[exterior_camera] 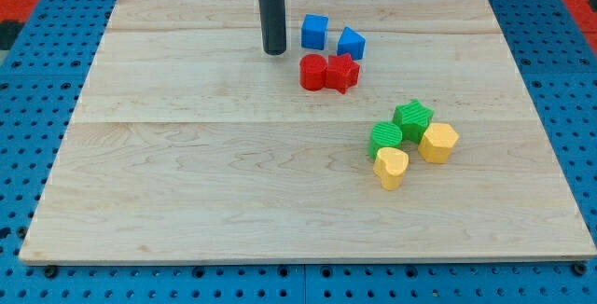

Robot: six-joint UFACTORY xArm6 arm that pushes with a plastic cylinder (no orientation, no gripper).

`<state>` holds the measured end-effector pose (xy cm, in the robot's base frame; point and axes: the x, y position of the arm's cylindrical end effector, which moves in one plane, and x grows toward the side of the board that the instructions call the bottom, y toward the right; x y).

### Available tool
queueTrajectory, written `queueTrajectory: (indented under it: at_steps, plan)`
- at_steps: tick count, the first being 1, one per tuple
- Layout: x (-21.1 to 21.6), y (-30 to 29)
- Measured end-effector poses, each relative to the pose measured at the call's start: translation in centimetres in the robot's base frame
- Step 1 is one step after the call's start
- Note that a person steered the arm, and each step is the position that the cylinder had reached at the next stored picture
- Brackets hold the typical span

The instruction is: Move the blue cube parallel to the top of the red star

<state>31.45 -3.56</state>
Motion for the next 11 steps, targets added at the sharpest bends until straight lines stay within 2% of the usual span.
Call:
queueTrajectory:
  at_steps: [4, 6, 7, 8, 9, 11]
  plan:
    - [2.2, -0.2]
    - [1.1, -0.6]
    - [-0.9, 0.0]
    - [-3.3, 1.4]
    - [-1.8, 3.9]
    - [-1.0, 13.7]
